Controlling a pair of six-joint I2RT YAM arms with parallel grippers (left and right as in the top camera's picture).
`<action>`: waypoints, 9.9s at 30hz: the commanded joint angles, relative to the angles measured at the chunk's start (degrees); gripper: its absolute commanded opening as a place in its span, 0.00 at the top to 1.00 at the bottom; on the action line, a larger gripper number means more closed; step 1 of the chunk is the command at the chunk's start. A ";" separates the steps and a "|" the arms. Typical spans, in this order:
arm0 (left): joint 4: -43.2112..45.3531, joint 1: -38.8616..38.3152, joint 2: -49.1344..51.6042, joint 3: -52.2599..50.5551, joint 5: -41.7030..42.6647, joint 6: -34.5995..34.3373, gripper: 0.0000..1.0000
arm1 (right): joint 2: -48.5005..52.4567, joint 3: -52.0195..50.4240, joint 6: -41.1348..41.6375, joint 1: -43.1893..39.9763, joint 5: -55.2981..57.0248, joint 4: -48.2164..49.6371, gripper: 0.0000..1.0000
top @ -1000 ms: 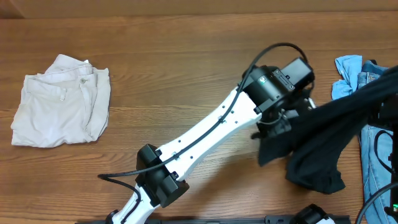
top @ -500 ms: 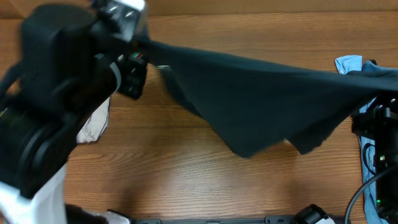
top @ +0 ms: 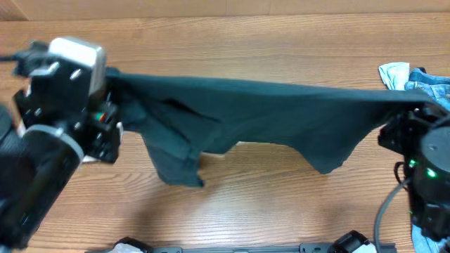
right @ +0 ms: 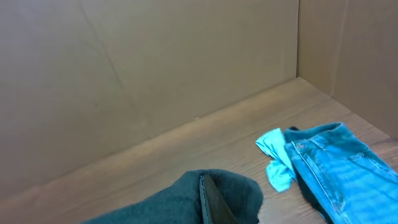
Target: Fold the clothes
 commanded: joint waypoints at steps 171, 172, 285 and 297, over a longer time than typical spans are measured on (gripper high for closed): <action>-2.93 26.08 2.27 -49.13 31.06 8.13 0.24 | 48.59 -29.62 -19.15 -42.42 -49.18 21.81 0.44; -2.97 26.08 2.27 -49.13 31.06 8.13 0.24 | 48.65 -30.64 -19.50 -42.97 -49.24 22.60 0.44; 1.79 26.08 2.27 -49.13 31.08 8.07 0.11 | 61.81 -23.26 -18.99 -48.39 -67.89 51.15 0.61; 1.44 26.08 2.27 -49.13 31.28 7.41 0.11 | 63.71 -23.28 -18.99 -45.81 -65.83 52.37 0.65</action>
